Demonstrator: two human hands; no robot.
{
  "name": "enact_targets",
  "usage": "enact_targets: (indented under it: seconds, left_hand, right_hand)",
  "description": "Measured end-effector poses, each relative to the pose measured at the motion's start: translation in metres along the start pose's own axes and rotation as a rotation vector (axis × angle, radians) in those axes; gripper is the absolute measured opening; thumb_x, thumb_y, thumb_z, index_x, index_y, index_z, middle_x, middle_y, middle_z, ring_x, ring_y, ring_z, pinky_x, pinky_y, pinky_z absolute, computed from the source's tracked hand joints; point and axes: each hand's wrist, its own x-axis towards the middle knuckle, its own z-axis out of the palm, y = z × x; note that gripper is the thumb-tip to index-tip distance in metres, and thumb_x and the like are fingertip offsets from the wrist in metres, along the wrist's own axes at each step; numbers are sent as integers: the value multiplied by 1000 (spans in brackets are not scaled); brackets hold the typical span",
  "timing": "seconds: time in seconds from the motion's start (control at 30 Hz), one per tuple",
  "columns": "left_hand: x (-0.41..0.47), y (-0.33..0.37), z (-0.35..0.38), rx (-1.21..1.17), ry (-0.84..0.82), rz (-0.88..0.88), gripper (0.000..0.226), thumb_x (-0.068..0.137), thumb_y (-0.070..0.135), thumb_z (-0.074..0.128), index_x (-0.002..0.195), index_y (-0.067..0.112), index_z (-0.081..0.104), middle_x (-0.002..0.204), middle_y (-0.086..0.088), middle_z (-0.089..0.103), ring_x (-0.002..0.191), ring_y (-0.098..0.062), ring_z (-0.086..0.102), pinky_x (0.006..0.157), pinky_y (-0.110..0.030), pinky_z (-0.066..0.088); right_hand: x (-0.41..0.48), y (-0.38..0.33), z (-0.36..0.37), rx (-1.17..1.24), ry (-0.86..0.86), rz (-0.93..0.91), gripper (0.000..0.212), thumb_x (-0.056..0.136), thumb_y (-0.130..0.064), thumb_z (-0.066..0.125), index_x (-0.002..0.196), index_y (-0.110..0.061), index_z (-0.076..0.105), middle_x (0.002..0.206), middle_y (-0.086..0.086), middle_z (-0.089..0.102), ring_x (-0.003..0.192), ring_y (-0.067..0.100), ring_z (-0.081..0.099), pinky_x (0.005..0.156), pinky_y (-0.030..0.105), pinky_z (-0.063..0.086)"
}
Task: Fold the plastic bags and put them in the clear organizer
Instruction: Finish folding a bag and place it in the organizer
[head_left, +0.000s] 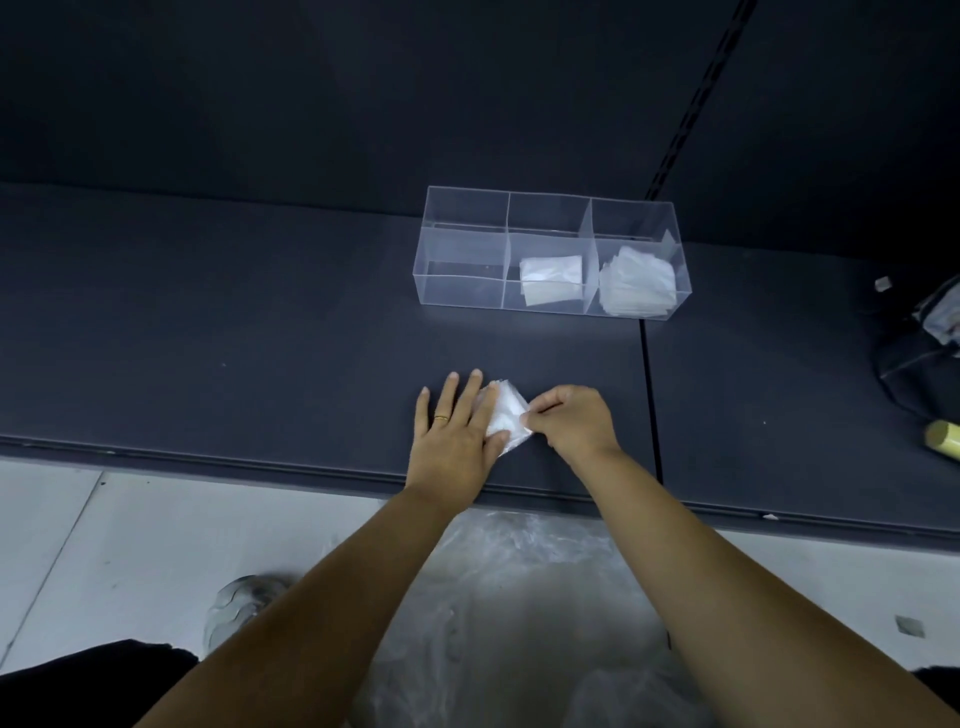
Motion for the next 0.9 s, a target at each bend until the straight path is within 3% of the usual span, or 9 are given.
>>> enact_targets:
  seconds: [0.2,0.3,0.43,0.53,0.6,0.67,0.8,0.83,0.9]
  left_hand:
    - [1,-3,1,-11,-69,-50,81,82,70,-9,150,27,-16,160,1,-15,146,-23,-18,115,-49,-15]
    - [0,-7,-2,5,-101,-47,89,76,76,-9,149,26,-19,159,0,-19,145,-24,-21,114,-50,-16]
    - [0,-7,-4,4,-103,-46,88,78,76,-4,149,25,-19,160,-1,-18,145,-25,-21,113,-50,-16]
    - [-3,-3,-3,-6,-100,-79,90,78,76,-4,149,24,-20,159,-2,-19,145,-26,-21,112,-51,-17]
    - [-5,2,-3,-19,-103,-125,92,77,76,-5,148,21,-21,159,-2,-21,144,-26,-22,112,-51,-16]
    - [-6,5,-4,-56,-113,-162,91,82,76,6,149,19,-20,159,-2,-21,144,-25,-23,113,-52,-15]
    - [-2,0,-23,-465,-109,-219,98,83,68,48,153,18,2,161,4,-4,147,-16,-13,116,-43,-13]
    - [1,-2,-32,-635,-101,-246,98,81,64,57,153,18,10,161,4,7,148,-15,-5,118,-41,-7]
    - [10,-9,-54,-1022,-147,-297,92,78,53,70,150,21,23,152,5,32,141,-13,25,116,-32,20]
  right_hand:
    - [-20,17,17,-335,186,-209,25,75,-32,77,94,-21,63,98,-3,54,95,14,50,86,32,40]
    - [-24,26,20,-396,260,-283,16,83,-27,72,95,-21,64,103,-1,55,100,17,50,84,29,27]
    - [-23,29,21,-403,324,-317,8,91,-12,59,93,-17,66,101,2,57,99,22,53,81,30,28]
    - [-24,24,25,-386,331,-250,17,97,-24,52,96,-16,67,103,2,55,102,21,50,83,32,28]
    - [-25,19,28,-388,303,-200,17,90,-34,61,93,-18,65,101,-3,49,100,15,43,87,34,29]
    - [-25,13,28,-354,242,-185,14,82,-30,70,87,-19,63,96,-7,48,94,10,42,85,33,34]
    - [-20,-3,11,58,-8,-165,19,79,-6,72,74,-18,58,75,-5,59,70,10,55,63,20,44]
    - [-19,-7,4,109,-59,-184,22,78,-2,72,71,-18,58,71,-4,59,64,9,52,60,19,43]
    - [-15,-16,-11,125,-160,-238,24,77,-1,74,70,-18,58,67,-3,59,59,7,48,58,17,41]
